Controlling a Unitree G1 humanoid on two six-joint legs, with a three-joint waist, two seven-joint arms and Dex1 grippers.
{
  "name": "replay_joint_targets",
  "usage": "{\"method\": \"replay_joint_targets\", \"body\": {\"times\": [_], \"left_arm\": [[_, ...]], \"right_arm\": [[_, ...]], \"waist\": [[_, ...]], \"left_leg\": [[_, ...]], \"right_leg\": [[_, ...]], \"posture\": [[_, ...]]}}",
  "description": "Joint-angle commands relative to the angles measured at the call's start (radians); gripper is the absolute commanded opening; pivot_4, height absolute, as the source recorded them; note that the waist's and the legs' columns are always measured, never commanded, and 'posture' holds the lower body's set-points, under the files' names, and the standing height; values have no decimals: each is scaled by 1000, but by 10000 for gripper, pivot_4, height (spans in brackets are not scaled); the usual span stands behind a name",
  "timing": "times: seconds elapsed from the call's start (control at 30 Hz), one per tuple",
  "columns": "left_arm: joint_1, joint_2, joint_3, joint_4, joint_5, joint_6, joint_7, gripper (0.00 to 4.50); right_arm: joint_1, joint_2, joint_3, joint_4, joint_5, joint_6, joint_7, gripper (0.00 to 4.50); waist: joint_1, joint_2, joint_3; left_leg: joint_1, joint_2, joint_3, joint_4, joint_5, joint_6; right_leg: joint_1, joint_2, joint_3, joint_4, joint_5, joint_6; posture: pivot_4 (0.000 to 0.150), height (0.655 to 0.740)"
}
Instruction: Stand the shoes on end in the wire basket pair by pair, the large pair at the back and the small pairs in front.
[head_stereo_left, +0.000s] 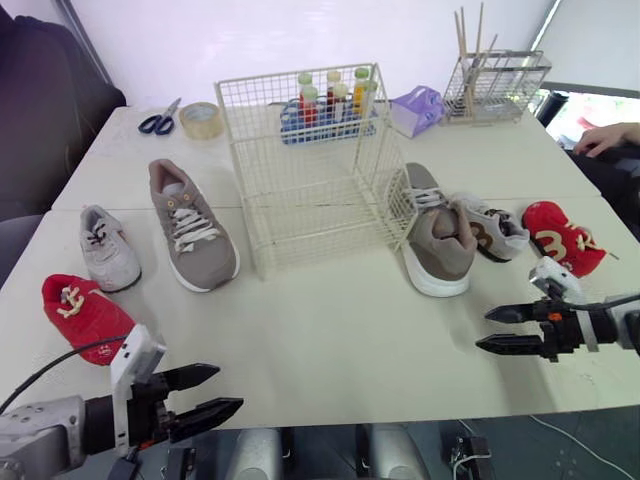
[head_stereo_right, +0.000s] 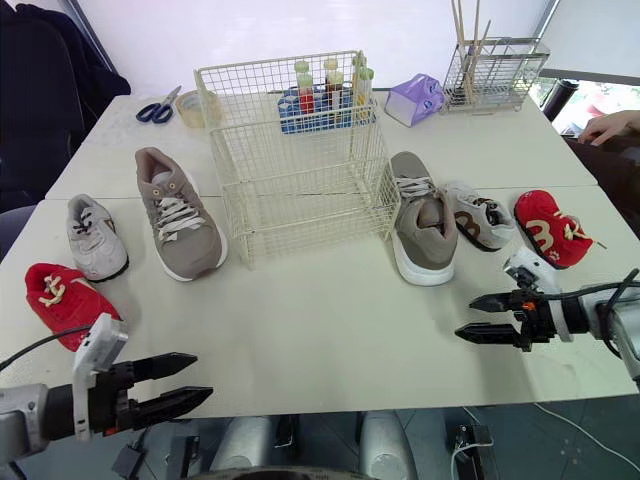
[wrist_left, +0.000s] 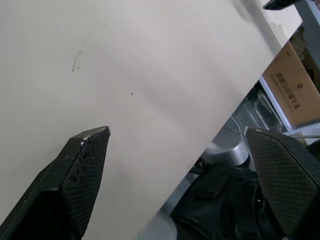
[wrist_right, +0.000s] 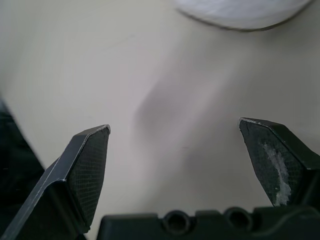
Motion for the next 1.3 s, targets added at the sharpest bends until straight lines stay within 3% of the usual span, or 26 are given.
{"method": "replay_joint_targets", "body": {"times": [0.03, 0.17, 0.33, 0.5, 0.57, 0.77, 1.0, 1.1, 1.3], "left_arm": [[-116, 68, 55, 35, -177, 48, -1, 45000], [-365, 262, 109, 126, -236, 56, -93, 45000], [-540, 374, 132, 148, -257, 62, -116, 45000], [-550, 399, 220, 130, -234, 75, -121, 45000], [-544, 399, 279, 112, -252, 95, -106, 45000], [-488, 349, 344, 50, -309, 134, -33, 45000], [-488, 318, 293, 68, -289, 92, 1, 45000], [-505, 315, 247, 88, -256, 64, -10, 45000], [-529, 301, 195, 103, -227, 28, -17, 45000]], "right_arm": [[-235, -89, -75, -21, 49, 21, 28, 44496], [-740, -10, 95, 54, 25, 9, 136, 44496], [-1014, 212, 324, 211, -97, -178, 268, 44496], [-1113, 293, 580, 336, -92, -388, 284, 44496], [-1155, 350, 659, 466, -143, -492, 284, 44496], [-1203, 372, 812, 606, -155, -609, 284, 44496], [-1187, 474, 800, 707, -258, -671, 284, 44496], [-1166, 475, 825, 694, -295, -703, 284, 37160], [-1157, 501, 772, 686, -344, -714, 284, 9134]], "waist": [[-4, 4, 1], [-8, 4, 1], [-18, -5, -1], [-21, -4, 0], [-18, -6, 1], [-23, -7, 2], [-31, -7, 2], [-25, -6, 2], [-24, -7, 2]], "left_leg": [[0, 1, 1, 0, 0, 0], [0, 2, 2, 0, 0, 0], [0, 2, 4, -5, -2, -2], [-15, 1, 8, 0, 1, -6], [-21, 1, 9, 3, 2, -7], [-18, 1, 9, 4, 4, -10], [-15, 3, 7, 4, 6, -13], [-16, 4, 7, 3, 6, -14], [-16, 4, 7, 4, 7, -15]], "right_leg": [[0, -1, 0, 0, 1, -1], [-4, 1, -1, 2, 1, -2], [-4, 4, -1, -1, 1, -1], [-12, 3, -2, 3, 4, 9], [-20, 3, -2, 9, 4, 10], [-19, 2, -2, 16, 3, 11], [-20, 5, -3, 22, 3, 11], [-21, 6, -3, 23, 3, 11], [-21, 6, -3, 23, 3, 11]], "posture": [[1500, 7400], [1500, 7400], [1500, 7400], [1500, 7400], [1500, 7400], [1500, 7400], [1500, 7400], [1500, 7400], [1500, 7400]]}}
